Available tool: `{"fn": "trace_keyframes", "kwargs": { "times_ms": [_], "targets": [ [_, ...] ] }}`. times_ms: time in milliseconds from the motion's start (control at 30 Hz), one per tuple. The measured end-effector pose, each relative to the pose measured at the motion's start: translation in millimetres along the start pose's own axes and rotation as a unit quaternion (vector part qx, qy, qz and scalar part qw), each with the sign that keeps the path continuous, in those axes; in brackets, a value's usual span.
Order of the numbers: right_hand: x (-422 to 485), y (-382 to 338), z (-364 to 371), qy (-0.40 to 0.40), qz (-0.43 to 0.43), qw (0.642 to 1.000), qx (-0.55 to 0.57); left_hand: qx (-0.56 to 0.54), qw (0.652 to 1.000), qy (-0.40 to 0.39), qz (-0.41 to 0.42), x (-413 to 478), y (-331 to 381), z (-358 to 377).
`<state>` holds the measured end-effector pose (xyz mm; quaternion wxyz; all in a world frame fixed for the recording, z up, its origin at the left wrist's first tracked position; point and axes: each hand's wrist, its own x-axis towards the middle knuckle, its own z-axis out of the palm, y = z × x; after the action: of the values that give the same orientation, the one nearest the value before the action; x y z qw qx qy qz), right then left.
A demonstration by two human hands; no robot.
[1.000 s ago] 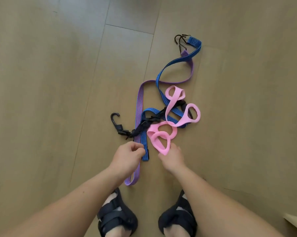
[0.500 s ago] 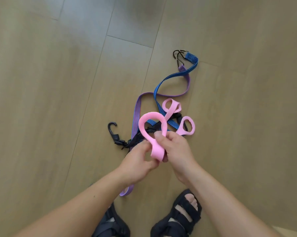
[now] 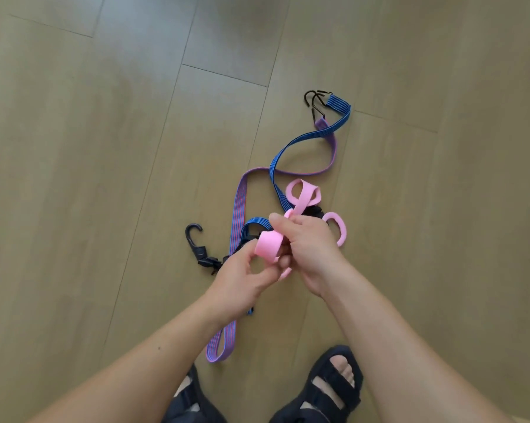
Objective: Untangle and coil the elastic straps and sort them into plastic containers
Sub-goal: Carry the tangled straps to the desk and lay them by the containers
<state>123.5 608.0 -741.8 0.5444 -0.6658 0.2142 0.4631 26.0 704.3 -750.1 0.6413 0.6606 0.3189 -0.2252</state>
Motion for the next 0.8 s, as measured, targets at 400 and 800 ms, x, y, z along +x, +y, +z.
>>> {"fn": "trace_keyframes", "kwargs": {
  "times_ms": [400, 800],
  "targets": [
    [75.2, 64.6, -23.8, 0.113, -0.029, 0.858, -0.499, -0.012, 0.994, 0.058, -0.087, -16.6, -24.5, -19.5],
    [-3.3, 8.6, -33.3, 0.124, -0.11, 0.947, -0.275, -0.016, 0.995, 0.074, -0.067, -53.1, 44.6, -25.6]
  ]
}}
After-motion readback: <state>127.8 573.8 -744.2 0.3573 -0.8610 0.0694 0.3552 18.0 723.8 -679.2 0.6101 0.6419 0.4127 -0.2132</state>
